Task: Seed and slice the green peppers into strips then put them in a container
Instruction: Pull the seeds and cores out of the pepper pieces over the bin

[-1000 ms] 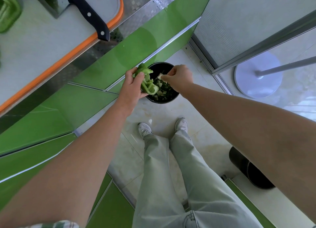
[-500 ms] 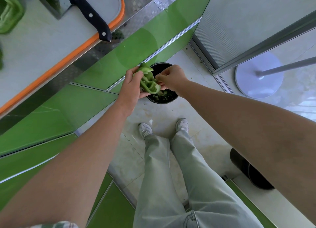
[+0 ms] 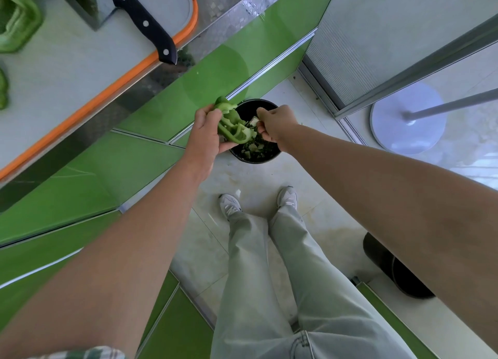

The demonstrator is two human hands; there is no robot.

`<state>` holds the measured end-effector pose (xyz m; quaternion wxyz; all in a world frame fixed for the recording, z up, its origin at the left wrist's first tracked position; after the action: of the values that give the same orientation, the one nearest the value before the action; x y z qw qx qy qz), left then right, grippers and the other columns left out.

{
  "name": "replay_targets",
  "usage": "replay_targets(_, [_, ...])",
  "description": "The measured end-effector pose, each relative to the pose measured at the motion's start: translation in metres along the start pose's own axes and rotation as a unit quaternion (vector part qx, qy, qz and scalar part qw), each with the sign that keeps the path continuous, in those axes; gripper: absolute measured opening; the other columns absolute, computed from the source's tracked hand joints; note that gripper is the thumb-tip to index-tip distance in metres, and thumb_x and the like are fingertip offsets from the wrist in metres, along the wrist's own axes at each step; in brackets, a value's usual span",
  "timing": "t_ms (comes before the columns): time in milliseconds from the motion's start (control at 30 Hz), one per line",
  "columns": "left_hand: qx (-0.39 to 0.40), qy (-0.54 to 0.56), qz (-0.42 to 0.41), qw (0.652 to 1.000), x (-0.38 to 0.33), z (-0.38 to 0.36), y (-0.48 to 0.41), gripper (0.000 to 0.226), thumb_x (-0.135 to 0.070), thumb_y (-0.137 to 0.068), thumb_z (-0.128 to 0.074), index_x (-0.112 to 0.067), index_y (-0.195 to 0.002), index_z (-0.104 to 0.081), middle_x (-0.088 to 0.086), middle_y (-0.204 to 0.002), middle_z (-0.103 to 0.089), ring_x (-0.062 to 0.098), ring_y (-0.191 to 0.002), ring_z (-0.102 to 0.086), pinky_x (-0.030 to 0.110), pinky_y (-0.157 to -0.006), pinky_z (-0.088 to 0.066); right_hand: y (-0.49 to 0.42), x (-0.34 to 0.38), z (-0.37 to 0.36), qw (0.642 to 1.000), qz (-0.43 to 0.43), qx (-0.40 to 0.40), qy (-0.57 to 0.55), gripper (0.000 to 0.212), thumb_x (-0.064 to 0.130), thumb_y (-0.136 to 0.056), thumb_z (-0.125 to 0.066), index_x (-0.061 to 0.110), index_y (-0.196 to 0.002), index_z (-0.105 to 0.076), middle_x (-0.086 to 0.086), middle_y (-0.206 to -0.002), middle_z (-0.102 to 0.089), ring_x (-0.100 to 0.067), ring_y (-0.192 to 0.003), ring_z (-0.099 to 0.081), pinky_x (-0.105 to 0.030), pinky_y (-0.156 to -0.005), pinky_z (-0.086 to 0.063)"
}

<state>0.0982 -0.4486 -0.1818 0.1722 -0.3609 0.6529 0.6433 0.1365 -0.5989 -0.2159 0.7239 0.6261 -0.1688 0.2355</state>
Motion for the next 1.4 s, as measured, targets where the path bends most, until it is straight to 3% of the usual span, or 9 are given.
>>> replay_targets(167, [-0.017, 0.033, 0.024, 0.999, 0.003, 0.011, -0.004, 0.036, -0.015, -0.101, -0.041, -0.005, -0.135, -0.040, 0.023, -0.129, -0.054, 0.033, -0.110, -0.064, 0.049, -0.090, -0.056, -0.001, 0.006, 0.010, 0.977, 0.103, -0.020, 0.188, 0.020, 0.000, -0.084, -0.060, 0.017, -0.077, -0.067, 0.001, -0.075, -0.064, -0.016, -0.065, -0.059, -0.028, -0.063, -0.054])
replay_targets(300, [-0.012, 0.046, 0.030, 0.998, 0.004, 0.008, -0.005, 0.036, -0.015, -0.100, -0.042, -0.004, -0.134, -0.042, 0.023, -0.130, -0.054, 0.034, -0.111, -0.064, 0.051, -0.089, -0.056, 0.014, 0.018, -0.005, 0.952, 0.213, 0.019, 0.219, 0.009, 0.024, -0.087, -0.067, 0.017, -0.091, -0.069, 0.010, -0.077, -0.060, 0.000, -0.069, -0.053, -0.013, -0.058, -0.041])
replay_targets(433, [0.009, 0.038, 0.032, 0.999, 0.003, 0.002, -0.005, 0.034, -0.017, -0.100, -0.042, -0.004, -0.131, -0.044, 0.022, -0.130, -0.054, 0.032, -0.114, -0.062, 0.049, -0.085, -0.058, 0.019, 0.019, -0.023, 0.917, 0.264, 0.062, 0.292, 0.017, 0.033, -0.081, -0.073, 0.023, -0.084, -0.060, 0.005, -0.089, -0.054, -0.004, -0.074, -0.048, -0.016, -0.059, -0.036])
replay_targets(533, [0.012, 0.022, 0.030, 0.999, 0.003, 0.000, -0.004, 0.033, -0.018, -0.100, -0.042, -0.004, -0.129, -0.046, 0.023, -0.129, -0.054, 0.033, -0.115, -0.061, 0.046, -0.080, -0.059, 0.017, 0.022, -0.024, 0.903, 0.273, 0.033, 0.330, 0.019, 0.032, -0.080, -0.072, 0.019, -0.083, -0.058, 0.001, -0.092, -0.054, -0.011, -0.077, -0.049, -0.017, -0.057, -0.035])
replay_targets(733, [0.001, 0.005, 0.024, 1.000, 0.004, -0.005, -0.005, 0.027, -0.021, -0.100, -0.043, -0.007, -0.123, -0.046, 0.021, -0.130, -0.053, 0.033, -0.116, -0.060, 0.044, -0.080, -0.060, 0.015, 0.022, -0.029, 0.906, 0.262, -0.015, 0.332, 0.017, 0.026, -0.076, -0.068, 0.009, -0.075, -0.066, 0.001, -0.068, -0.059, -0.011, -0.059, -0.050, -0.023, -0.053, -0.042])
replay_targets(833, [0.004, -0.005, 0.019, 1.000, 0.004, -0.008, -0.003, 0.020, -0.020, -0.101, -0.042, -0.010, -0.118, -0.047, 0.019, -0.129, -0.053, 0.032, -0.118, -0.058, 0.041, -0.078, -0.060, 0.012, 0.021, -0.031, 0.902, 0.246, -0.037, 0.354, 0.030, 0.029, -0.076, -0.065, 0.013, -0.060, -0.047, 0.003, -0.055, -0.043, -0.011, -0.048, -0.037, -0.023, -0.046, -0.032])
replay_targets(967, [0.015, -0.026, 0.005, 1.000, 0.004, -0.010, -0.001, 0.011, -0.020, -0.103, -0.040, -0.015, -0.106, -0.050, 0.018, -0.129, -0.054, 0.033, -0.117, -0.059, 0.034, -0.071, -0.060, 0.011, 0.023, -0.030, 0.898, 0.247, -0.038, 0.363, 0.040, 0.029, -0.077, -0.065, 0.016, -0.056, -0.034, 0.002, -0.054, -0.035, -0.012, -0.047, -0.031, -0.024, -0.044, -0.026])
replay_targets(1233, [0.048, -0.045, 0.003, 0.998, 0.007, -0.013, 0.002, 0.013, -0.023, -0.105, -0.038, -0.015, -0.111, -0.048, 0.018, -0.131, -0.053, 0.033, -0.116, -0.060, 0.032, -0.074, -0.060, 0.009, 0.024, -0.024, 0.857, 0.262, -0.039, 0.442, 0.027, 0.026, -0.084, -0.058, 0.010, -0.065, -0.046, 0.001, -0.059, -0.041, -0.013, -0.054, -0.038, -0.023, -0.044, -0.027])
replay_targets(1400, [0.042, -0.027, 0.007, 0.999, 0.004, -0.013, 0.001, 0.023, -0.025, -0.106, -0.038, -0.010, -0.122, -0.046, 0.019, -0.126, -0.057, 0.031, -0.111, -0.064, 0.039, -0.084, -0.059, 0.004, 0.023, -0.010, 0.919, 0.245, -0.048, 0.306, 0.014, 0.017, -0.088, -0.057, 0.008, -0.081, -0.065, 0.004, -0.068, -0.051, -0.006, -0.058, -0.044, -0.012, -0.046, -0.031])
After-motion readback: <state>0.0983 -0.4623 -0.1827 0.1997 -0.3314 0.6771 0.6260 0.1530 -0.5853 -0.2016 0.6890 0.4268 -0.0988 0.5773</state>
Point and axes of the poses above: each hand's wrist, its own y-axis away from the middle knuckle, its own z-axis out of the back of the hand, x = y × z, the point moved 3 cm from there along -y, towards the middle knuckle
